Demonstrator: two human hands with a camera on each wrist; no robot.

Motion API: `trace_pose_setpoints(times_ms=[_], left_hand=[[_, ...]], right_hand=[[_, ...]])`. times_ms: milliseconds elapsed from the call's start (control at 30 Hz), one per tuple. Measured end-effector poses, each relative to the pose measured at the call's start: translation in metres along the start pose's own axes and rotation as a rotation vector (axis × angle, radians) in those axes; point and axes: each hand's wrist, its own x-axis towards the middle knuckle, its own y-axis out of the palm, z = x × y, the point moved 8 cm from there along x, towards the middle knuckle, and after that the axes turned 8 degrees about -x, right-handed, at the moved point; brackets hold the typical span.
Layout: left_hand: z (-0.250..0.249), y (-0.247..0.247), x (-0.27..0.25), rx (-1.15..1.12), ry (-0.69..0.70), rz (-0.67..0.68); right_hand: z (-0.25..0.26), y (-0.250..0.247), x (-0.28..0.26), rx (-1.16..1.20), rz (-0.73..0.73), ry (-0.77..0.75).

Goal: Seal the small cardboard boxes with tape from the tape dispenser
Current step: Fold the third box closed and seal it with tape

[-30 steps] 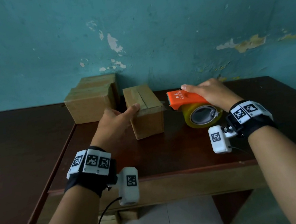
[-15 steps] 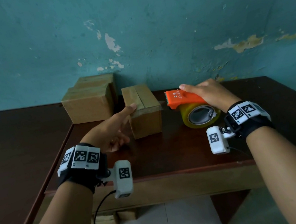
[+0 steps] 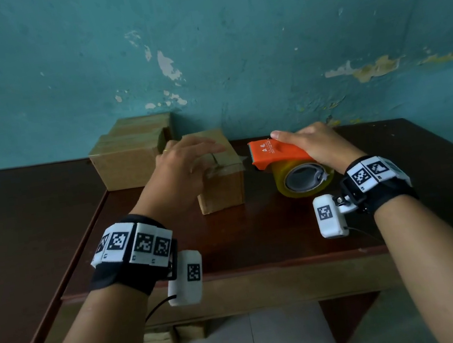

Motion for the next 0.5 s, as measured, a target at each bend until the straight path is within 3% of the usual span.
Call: trace_pose_setpoints(times_ms=[133,300,500], left_hand=[[-0.016,0.005,0.0,0.102,0.068,-0.015],[-0.03,0.016,-0.001,0.31,0.04,-0.034],[-0.02,0.019,0.001,0.318,0.036,-0.061]], right_hand=[[-0.002,-0.002,-0.002,0.014,0.01,0.003],[0.0,-0.004,-0.004,0.007,0.008,0.014],[0.002,-0.003,-0.005,-0.004,0.009,0.015]])
